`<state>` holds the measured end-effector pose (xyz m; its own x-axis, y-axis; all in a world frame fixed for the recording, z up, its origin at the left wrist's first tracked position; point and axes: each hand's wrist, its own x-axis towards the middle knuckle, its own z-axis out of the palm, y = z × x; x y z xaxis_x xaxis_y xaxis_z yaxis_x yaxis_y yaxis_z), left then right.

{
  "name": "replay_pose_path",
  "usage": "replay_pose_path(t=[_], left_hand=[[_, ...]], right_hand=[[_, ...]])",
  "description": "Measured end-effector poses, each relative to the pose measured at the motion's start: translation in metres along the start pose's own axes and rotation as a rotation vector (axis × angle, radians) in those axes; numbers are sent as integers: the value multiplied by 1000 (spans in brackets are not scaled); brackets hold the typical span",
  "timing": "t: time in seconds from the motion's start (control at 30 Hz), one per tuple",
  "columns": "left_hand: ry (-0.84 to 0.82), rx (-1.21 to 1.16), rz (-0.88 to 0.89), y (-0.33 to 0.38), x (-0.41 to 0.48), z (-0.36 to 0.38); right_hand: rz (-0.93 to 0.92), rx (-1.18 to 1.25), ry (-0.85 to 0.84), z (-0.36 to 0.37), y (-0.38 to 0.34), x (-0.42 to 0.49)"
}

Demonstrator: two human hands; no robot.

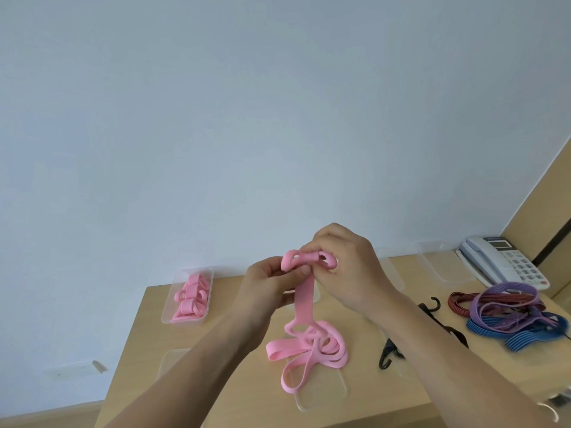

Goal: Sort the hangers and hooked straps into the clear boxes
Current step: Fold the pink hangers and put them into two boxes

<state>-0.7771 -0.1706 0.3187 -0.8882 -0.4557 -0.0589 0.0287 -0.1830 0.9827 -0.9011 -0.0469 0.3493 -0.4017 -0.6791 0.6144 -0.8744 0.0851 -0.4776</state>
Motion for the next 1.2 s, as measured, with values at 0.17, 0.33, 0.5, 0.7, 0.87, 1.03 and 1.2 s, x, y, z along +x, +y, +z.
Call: replay_pose_path(t=[0.17, 0.33, 0.5, 0.7, 0.87, 1.03, 1.2], left_hand=[[-59, -13, 21, 6, -1, 2], [-52, -72, 22, 5, 2, -3], [-24, -75, 31, 1, 3, -3], [-15, -64, 57, -1, 2, -3], [49, -118, 5, -2, 0, 0], [56, -66, -70, -2, -2, 2], [70, -28, -82, -3, -4, 7]], right_hand=[[-44, -7, 53, 3, 2, -5], [-77, 41, 32, -1, -2, -11], [11, 150, 36, -8, -5, -7], [175, 133, -163, -9, 0, -8], [224, 166, -122, -9, 0, -9], [242, 191, -64, -9, -1, -13], [275, 214, -28, -8, -2, -16]])
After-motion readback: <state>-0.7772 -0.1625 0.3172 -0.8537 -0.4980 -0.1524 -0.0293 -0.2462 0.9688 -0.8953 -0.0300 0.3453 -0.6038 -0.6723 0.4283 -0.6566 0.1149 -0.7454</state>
